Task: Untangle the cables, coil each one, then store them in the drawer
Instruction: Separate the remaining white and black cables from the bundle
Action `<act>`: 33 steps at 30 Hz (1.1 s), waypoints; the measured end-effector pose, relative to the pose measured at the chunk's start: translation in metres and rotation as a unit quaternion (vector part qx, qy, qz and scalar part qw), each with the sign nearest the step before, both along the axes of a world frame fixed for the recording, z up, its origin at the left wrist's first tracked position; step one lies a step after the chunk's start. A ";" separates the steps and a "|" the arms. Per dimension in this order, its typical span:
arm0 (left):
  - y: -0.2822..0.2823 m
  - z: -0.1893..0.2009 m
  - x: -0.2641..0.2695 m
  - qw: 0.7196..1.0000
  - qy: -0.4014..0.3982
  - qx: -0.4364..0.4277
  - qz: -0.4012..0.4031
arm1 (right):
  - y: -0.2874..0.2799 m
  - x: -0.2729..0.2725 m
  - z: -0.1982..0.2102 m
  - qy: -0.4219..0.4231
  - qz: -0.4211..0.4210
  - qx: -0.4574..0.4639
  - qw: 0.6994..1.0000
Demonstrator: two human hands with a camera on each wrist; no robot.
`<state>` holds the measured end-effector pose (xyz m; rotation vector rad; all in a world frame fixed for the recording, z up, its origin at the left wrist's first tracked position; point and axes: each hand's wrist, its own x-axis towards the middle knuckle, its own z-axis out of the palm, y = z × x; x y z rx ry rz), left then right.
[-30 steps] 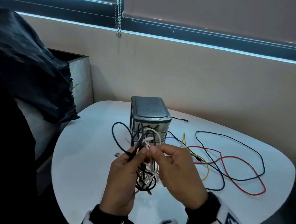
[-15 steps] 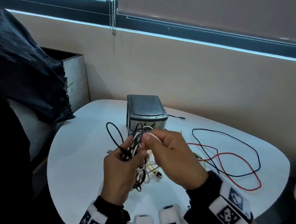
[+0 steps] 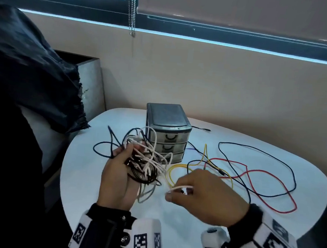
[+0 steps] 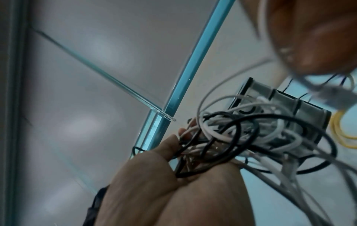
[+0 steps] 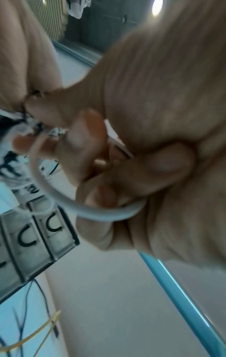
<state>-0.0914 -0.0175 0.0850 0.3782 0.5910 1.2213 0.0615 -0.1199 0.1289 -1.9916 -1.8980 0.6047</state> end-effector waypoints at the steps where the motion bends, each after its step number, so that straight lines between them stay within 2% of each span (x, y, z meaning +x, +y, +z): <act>1: 0.002 0.003 -0.003 1.000 -0.018 0.002 -0.001 | -0.002 -0.002 -0.002 0.008 0.017 -0.009 1.000; 7: -0.002 0.008 -0.004 0.997 -0.034 -0.029 0.060 | -0.006 -0.024 -0.006 0.118 0.066 0.026 0.990; 11: -0.008 0.008 0.000 0.998 -0.038 -0.030 0.038 | -0.006 -0.040 -0.009 0.161 0.089 0.009 0.983; 14: -0.010 0.007 -0.002 0.996 -0.082 -0.008 0.023 | -0.006 -0.042 -0.010 0.165 0.076 0.011 0.983; 17: -0.012 0.003 -0.005 0.989 -0.148 0.009 -0.018 | -0.003 -0.046 -0.012 0.198 0.032 0.060 0.978; 20: -0.011 -0.005 -0.005 0.986 -0.157 0.001 -0.054 | 0.002 -0.042 -0.012 0.240 -0.031 0.110 0.964; 23: -0.008 -0.012 -0.005 0.985 -0.161 -0.026 -0.055 | -0.001 -0.039 -0.009 0.274 0.007 0.006 0.962; 25: -0.006 -0.015 -0.006 0.982 -0.176 -0.046 -0.055 | -0.004 -0.043 -0.009 0.257 0.055 -0.039 0.964; 28: -0.012 -0.011 -0.003 0.982 -0.167 -0.042 -0.081 | -0.001 -0.046 -0.016 0.214 0.061 -0.015 0.975; 33: -0.023 0.004 0.001 0.985 -0.131 0.009 -0.115 | 0.004 -0.051 -0.017 0.275 0.005 0.016 0.961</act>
